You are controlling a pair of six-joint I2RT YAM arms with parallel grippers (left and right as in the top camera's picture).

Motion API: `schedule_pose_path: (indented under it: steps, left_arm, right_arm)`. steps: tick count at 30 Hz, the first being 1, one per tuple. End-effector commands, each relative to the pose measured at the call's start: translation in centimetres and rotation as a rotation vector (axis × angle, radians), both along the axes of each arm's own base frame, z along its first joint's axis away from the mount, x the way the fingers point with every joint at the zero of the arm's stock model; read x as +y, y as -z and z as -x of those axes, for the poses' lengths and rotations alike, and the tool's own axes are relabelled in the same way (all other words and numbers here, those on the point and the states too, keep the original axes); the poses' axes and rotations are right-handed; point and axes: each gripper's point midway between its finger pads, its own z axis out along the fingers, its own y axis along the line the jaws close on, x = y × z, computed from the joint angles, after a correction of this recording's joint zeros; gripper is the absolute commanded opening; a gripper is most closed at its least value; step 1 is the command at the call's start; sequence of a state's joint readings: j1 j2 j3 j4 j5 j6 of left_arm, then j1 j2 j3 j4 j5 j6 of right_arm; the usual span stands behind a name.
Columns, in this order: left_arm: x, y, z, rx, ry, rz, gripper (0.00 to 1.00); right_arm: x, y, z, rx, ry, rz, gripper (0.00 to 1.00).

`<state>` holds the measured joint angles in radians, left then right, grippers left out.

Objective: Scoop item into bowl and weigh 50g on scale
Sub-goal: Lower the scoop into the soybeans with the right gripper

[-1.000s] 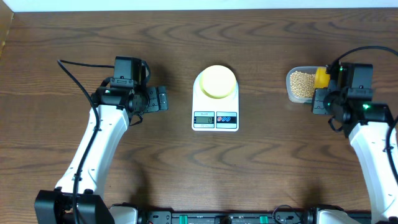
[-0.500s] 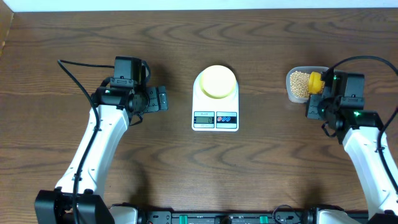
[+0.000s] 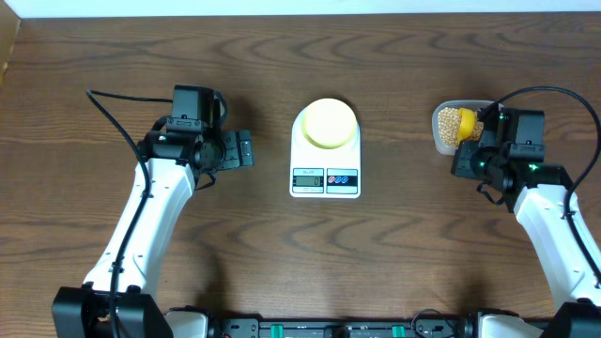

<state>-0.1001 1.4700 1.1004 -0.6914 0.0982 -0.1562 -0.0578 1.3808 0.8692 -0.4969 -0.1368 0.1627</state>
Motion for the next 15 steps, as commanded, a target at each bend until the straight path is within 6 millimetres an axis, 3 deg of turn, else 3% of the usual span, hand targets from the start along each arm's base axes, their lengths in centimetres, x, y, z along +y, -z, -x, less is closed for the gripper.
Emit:
schedule_pose_path:
  steps: [1,15]
  left_arm:
    - [0.3,-0.6,-0.4,-0.019,0.002,-0.015,0.97]
    - [0.3,-0.6,-0.4,-0.019,0.002,-0.015,0.97]
  right_arm:
    - [1.4,0.2,0.3,0.02,0.02,-0.115,0.01]
    - [0.3,-1.3,0.4,0.014,0.12,-0.418,0.01]
